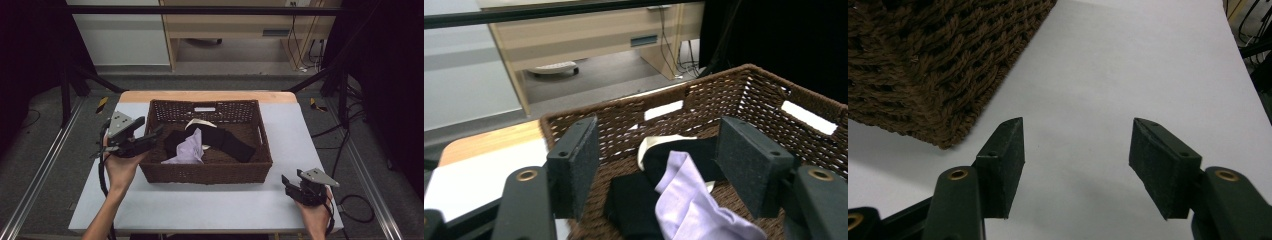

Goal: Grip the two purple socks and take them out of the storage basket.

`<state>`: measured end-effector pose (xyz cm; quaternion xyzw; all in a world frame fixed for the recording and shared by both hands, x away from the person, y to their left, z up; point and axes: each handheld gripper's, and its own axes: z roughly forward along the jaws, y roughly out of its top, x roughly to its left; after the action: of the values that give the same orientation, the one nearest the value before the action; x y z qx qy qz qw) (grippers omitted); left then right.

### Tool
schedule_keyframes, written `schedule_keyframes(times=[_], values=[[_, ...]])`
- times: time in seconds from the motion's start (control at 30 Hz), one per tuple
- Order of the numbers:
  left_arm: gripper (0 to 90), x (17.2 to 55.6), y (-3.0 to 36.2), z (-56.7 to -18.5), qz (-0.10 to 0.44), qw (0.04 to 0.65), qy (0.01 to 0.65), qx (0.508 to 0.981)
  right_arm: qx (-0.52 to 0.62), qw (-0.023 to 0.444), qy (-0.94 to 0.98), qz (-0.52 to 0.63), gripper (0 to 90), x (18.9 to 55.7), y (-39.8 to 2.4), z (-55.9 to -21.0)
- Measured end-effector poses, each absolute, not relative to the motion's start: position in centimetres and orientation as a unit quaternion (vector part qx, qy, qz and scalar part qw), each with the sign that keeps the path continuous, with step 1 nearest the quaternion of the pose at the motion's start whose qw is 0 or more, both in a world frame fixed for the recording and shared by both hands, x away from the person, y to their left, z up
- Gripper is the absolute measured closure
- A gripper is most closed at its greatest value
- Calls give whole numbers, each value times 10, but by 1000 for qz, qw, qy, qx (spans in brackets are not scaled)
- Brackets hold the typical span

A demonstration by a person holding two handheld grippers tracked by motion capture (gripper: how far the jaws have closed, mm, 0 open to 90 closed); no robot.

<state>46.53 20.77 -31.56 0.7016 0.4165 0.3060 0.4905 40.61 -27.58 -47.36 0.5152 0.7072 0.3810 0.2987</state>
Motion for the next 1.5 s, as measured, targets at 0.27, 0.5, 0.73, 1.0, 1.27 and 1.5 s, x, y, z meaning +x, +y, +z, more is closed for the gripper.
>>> schedule_keyframes(times=[0.27,0.5,0.73,1.0,1.27,1.5], values=[[360,484,184,-316,297,496,408,707,515,299,707,380,392,406,-276,-474],[367,511,160,-320,302,483,404,716,515,302,707,379,392,407,-278,-475],[405,535,148,-336,293,467,411,726,516,301,706,380,393,407,-279,-475],[397,553,130,-357,269,449,416,744,514,299,709,379,395,408,-278,-476],[401,566,117,-367,263,437,415,753,513,301,710,377,395,408,-277,-477],[439,571,107,-386,257,389,414,782,513,303,712,372,398,408,-276,-477]])
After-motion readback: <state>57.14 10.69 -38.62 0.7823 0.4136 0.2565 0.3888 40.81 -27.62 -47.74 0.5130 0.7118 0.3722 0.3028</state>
